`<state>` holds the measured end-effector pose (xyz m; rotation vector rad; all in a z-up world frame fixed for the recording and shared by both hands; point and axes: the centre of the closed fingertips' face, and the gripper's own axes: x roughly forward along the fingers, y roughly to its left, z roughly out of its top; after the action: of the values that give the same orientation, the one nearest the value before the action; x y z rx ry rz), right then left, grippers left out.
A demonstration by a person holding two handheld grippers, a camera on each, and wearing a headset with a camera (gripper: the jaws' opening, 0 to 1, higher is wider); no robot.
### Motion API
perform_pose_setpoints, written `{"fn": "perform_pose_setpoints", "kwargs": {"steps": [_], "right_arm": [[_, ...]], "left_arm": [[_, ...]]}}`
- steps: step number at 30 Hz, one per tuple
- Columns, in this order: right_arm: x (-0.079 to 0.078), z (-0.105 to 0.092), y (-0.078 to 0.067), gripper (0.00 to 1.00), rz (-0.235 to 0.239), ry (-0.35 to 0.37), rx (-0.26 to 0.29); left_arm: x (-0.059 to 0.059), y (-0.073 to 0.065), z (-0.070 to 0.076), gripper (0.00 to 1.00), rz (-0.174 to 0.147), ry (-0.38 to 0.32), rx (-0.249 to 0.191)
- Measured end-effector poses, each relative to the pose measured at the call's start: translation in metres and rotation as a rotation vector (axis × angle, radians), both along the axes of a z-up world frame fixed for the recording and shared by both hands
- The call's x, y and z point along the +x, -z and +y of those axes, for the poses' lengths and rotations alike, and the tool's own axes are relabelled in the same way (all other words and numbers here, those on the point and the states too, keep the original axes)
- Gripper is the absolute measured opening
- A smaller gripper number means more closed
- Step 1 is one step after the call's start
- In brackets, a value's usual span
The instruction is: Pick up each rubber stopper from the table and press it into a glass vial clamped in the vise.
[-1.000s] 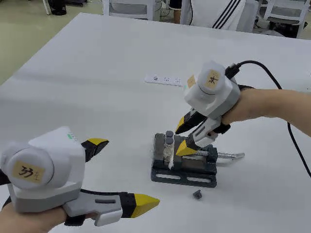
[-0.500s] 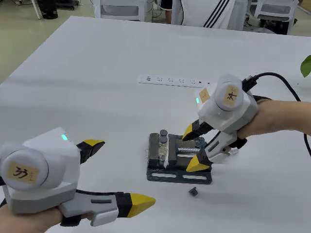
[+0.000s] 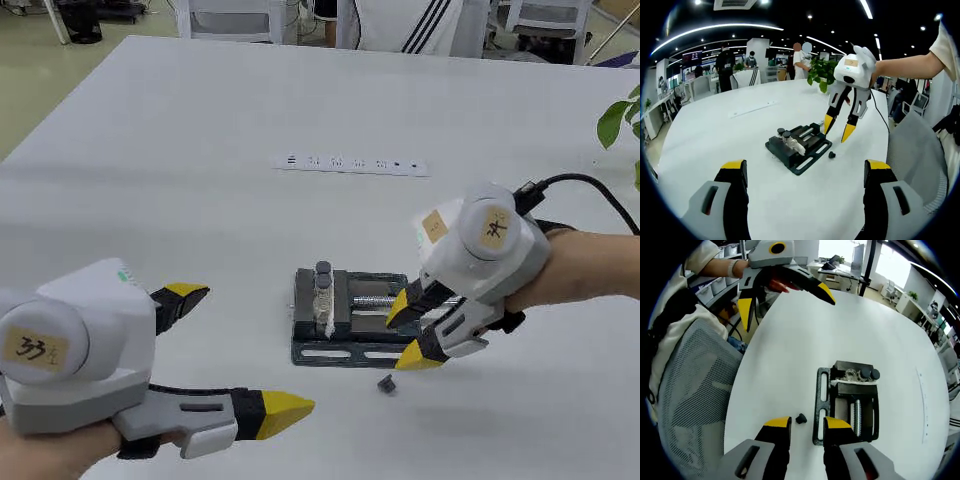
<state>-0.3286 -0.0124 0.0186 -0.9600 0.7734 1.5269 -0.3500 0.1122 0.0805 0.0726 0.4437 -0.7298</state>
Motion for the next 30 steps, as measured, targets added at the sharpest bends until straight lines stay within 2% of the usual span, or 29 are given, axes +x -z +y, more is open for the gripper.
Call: {"fn": "perform_pose_setpoints", "kwargs": {"steps": [3, 6, 16, 30], "right_arm": [[-0.004, -0.002, 0.007, 0.14, -0.024, -0.053, -0.007], [-0.007, -0.005, 0.015, 0.08, -0.036, -0.067, -0.022], [-0.005, -0.006, 0.031, 0.04, -0.056, -0.104, -0.055], [-0.006, 0.003, 0.038, 0.02, -0.048, -0.161, -0.076]], "left_arm": [[0.000, 0.000, -0.001, 0.96, 0.002, -0.003, -0.006], [0.000, -0.001, -0.001, 0.96, 0.001, -0.002, -0.010], [-0.004, 0.003, -0.003, 0.96, 0.016, -0.005, -0.016], [-0.005, 0.007, -0.001, 0.95, 0.026, -0.006, -0.024]]}}
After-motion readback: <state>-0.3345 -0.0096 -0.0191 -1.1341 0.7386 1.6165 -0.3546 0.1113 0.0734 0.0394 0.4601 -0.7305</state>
